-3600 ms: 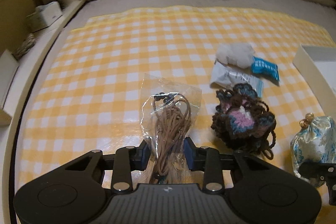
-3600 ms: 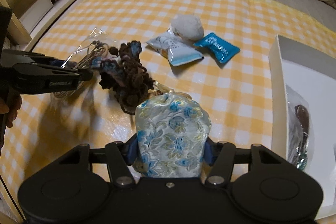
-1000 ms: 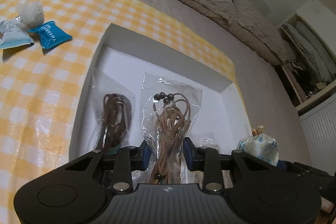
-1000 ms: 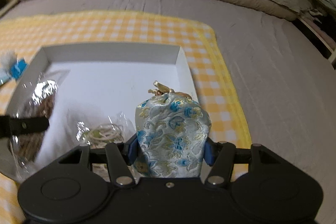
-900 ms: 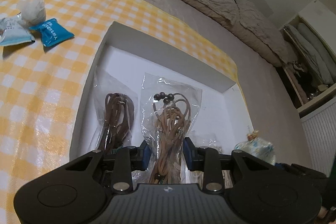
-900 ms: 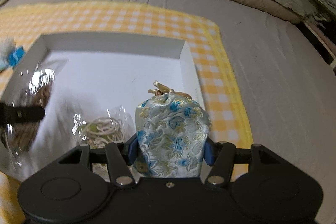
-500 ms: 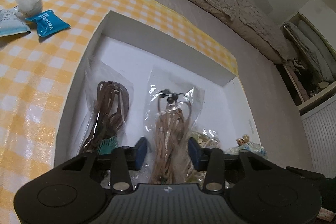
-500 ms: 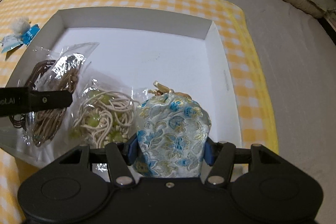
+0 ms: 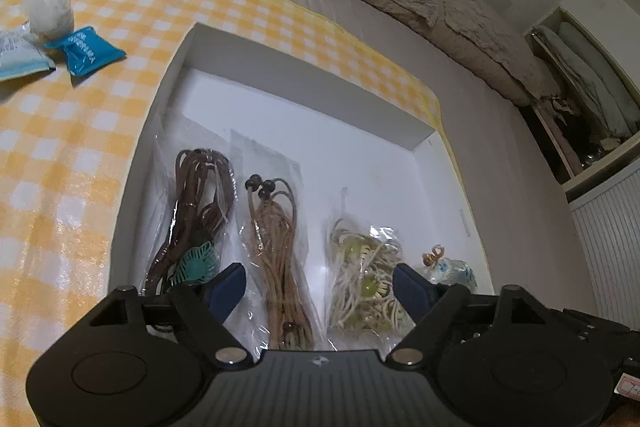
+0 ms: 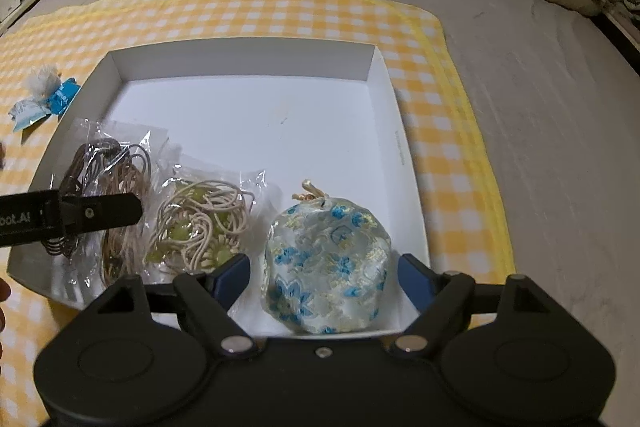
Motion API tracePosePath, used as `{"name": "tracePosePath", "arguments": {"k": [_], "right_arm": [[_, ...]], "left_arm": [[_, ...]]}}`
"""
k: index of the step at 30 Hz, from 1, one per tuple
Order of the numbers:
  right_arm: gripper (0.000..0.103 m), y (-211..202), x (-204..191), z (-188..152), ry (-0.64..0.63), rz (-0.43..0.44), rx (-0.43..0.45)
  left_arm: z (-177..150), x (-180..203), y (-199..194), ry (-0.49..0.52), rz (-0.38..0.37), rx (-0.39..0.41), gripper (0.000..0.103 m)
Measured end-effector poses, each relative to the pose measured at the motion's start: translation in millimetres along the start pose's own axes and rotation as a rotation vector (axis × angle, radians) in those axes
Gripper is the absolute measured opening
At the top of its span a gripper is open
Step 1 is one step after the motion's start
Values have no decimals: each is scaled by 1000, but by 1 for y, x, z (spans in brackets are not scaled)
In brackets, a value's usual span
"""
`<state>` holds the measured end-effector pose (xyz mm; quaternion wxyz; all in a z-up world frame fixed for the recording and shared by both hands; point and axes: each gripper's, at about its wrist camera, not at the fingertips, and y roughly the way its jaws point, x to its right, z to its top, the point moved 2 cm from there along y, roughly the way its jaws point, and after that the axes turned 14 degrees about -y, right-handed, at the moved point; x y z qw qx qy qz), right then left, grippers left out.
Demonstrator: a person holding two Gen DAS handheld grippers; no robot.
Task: Organize soft objects
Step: 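Open both tools to set the pouch and tan cord bag in the box, then move both tools back over the remaining items on the cloth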
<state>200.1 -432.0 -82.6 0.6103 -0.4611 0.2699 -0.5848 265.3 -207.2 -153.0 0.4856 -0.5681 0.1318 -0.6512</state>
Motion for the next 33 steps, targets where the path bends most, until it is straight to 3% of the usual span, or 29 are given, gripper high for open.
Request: {"name": "tracePosePath", "arguments": {"k": [14, 17, 24, 33], "right_arm": [[85, -47, 9, -10, 93, 5, 118], [87, -60, 10, -10, 119, 7, 157], [103, -87, 7, -12, 162, -1, 250], [103, -94, 0, -11, 176, -12, 275]], "left_arm": [[0, 20, -50, 133, -20, 52, 102], [0, 21, -61, 155, -16, 65, 103], [5, 20, -86, 240, 6, 130, 103], [13, 10, -112, 305, 57, 196, 103]]}}
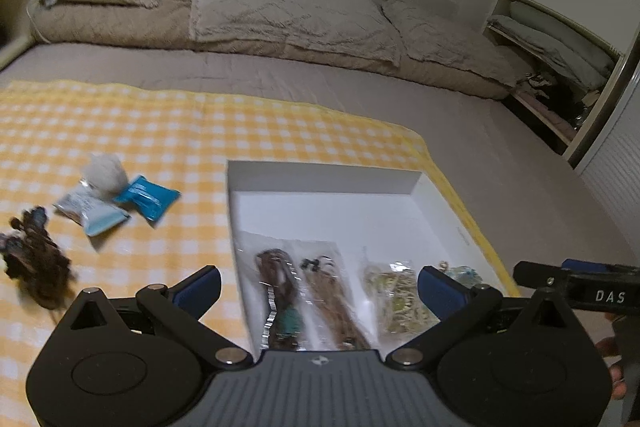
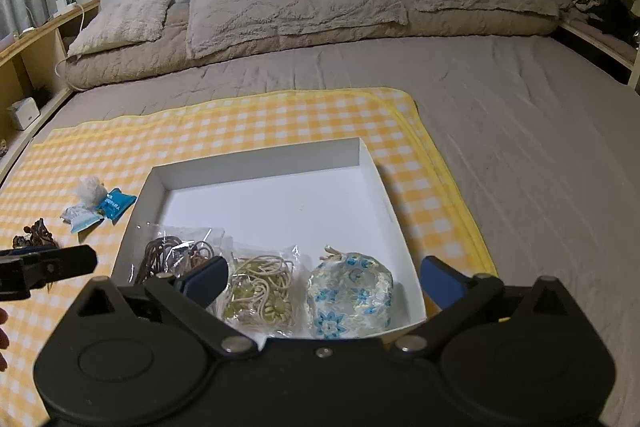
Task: Organize soft objects
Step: 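Move both tools back over the remaining items on the cloth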
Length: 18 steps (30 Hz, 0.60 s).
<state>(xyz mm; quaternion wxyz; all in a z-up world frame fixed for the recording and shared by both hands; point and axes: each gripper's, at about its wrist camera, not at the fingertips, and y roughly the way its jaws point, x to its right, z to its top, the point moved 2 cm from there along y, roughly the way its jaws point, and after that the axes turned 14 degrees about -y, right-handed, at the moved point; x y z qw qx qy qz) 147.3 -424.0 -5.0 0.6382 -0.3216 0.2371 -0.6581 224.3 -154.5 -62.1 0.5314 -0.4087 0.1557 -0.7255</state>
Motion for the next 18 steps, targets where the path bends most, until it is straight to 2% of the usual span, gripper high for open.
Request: {"name": "tracePosePath", "arguments": {"k": [11, 18], "right_arm": [[103, 5, -17, 11, 1, -9, 18], [103, 11, -38, 23, -17, 6, 31]], "left_arm": [[18, -31, -20, 47, 66, 52, 103], [34, -63, -30, 9, 111, 71, 103]]}}
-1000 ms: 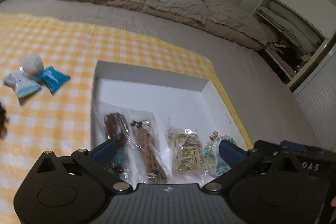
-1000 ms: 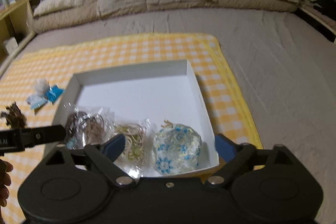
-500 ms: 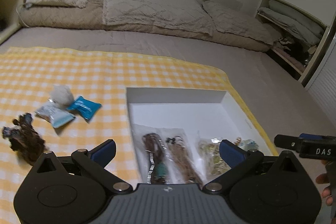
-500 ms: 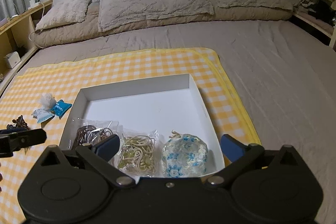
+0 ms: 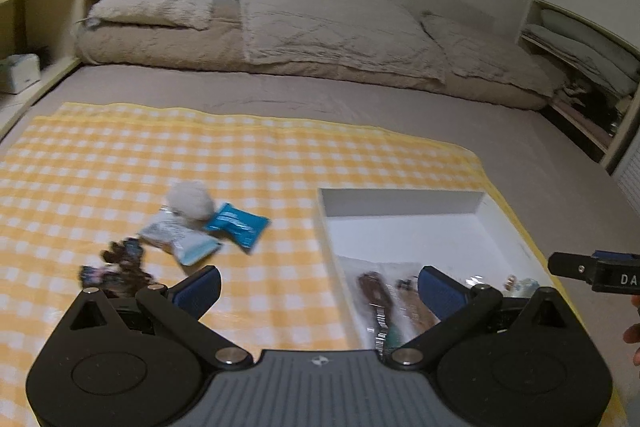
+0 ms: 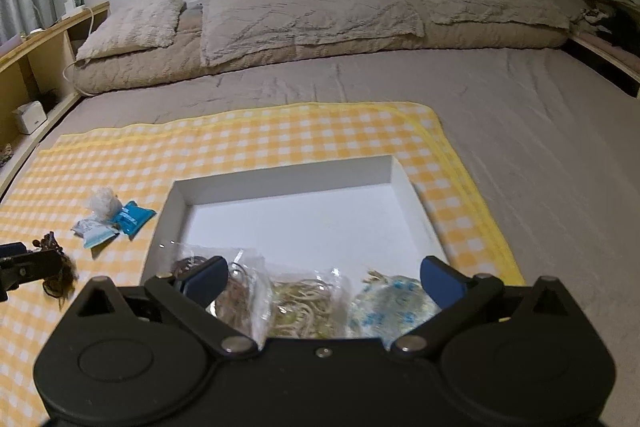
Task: Organize soft objects
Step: 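Move both tools back over the remaining items on the cloth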
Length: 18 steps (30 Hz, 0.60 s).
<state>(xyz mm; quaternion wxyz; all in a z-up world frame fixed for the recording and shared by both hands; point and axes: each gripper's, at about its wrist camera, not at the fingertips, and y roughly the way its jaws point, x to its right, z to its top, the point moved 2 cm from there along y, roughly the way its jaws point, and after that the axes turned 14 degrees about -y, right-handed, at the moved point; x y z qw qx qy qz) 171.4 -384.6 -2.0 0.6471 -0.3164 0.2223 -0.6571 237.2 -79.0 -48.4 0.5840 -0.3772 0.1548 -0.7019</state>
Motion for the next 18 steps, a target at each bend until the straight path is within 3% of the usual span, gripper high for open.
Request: {"name": "tracePosePath", "arguments": {"k": [18], "right_arm": [[103, 27, -95, 46, -111, 117, 29]], "left_arm": [[36, -84, -16, -10, 145, 62, 103]]}}
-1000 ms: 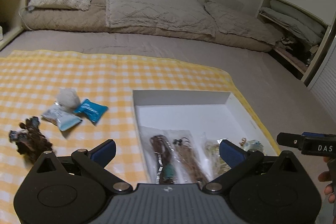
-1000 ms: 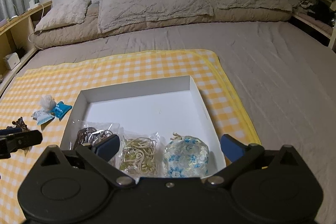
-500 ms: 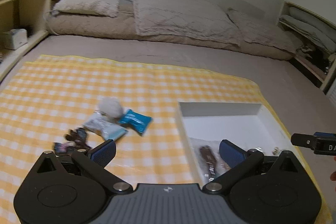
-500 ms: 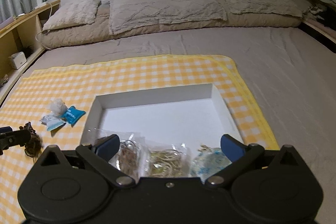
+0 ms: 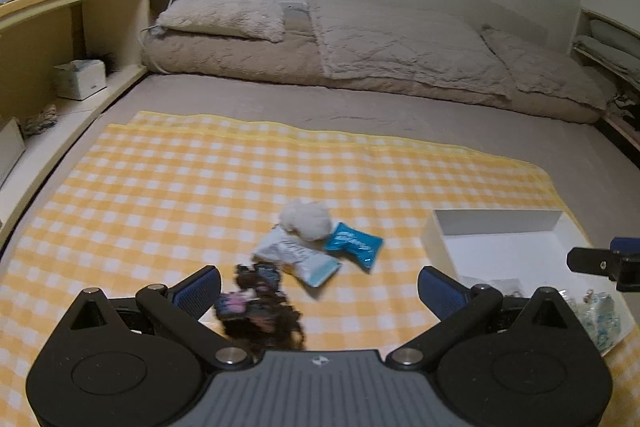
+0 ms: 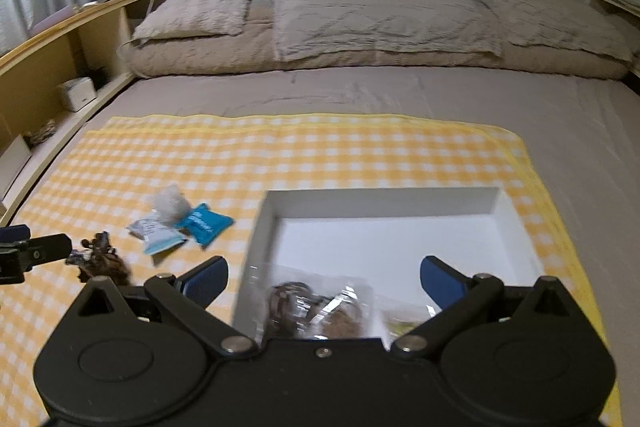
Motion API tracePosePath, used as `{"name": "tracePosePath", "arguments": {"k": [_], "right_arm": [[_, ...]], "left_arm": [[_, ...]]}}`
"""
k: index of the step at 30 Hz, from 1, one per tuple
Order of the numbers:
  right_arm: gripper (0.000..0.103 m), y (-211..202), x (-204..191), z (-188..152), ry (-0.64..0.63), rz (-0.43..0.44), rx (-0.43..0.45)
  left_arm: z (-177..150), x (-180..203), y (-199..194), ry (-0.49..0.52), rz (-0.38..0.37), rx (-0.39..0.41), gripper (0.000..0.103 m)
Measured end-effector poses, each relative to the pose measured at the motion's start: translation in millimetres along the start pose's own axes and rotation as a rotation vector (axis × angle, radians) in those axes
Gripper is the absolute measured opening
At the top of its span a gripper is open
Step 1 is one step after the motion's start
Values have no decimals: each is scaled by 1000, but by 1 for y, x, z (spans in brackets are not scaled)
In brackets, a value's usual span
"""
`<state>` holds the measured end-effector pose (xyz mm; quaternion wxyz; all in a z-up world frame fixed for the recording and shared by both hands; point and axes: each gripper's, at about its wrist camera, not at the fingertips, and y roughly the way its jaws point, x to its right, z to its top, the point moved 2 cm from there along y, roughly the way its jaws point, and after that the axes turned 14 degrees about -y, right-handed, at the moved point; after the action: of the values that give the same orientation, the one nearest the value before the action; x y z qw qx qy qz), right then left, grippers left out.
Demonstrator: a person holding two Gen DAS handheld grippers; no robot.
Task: Organize soft objects
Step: 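Move both tools back over the remaining items on the cloth, then grasp the crocheted yarn piece with left tool while right grasps white printed packet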
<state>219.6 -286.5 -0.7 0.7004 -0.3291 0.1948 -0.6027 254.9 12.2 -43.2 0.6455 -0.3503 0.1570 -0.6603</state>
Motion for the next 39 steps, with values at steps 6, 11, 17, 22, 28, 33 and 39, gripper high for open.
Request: {"name": "tracePosePath", "arguments": {"k": [6, 11, 17, 22, 28, 33, 39], "right_arm": [[103, 13, -33, 18, -32, 39, 12], [103, 27, -58, 32, -31, 74, 19], [103, 53, -81, 45, -5, 94, 13], [103, 84, -96, 57, 5, 114, -4], [103, 134, -106, 66, 161, 191, -95], [103, 171, -123, 67, 304, 252, -187], [101, 202, -155, 68, 331, 351, -254]], "left_arm": [[1, -25, 9, 2, 35, -24, 103], [-2, -44, 25, -7, 67, -65, 103], [-6, -54, 48, -10, 45, -118, 103], [-10, -49, 64, 52, 29, -137, 100], [-14, -51, 82, 97, 26, -180, 91], [-16, -56, 91, 136, 15, -196, 84], [-19, -61, 102, 136, -22, -220, 71]]}}
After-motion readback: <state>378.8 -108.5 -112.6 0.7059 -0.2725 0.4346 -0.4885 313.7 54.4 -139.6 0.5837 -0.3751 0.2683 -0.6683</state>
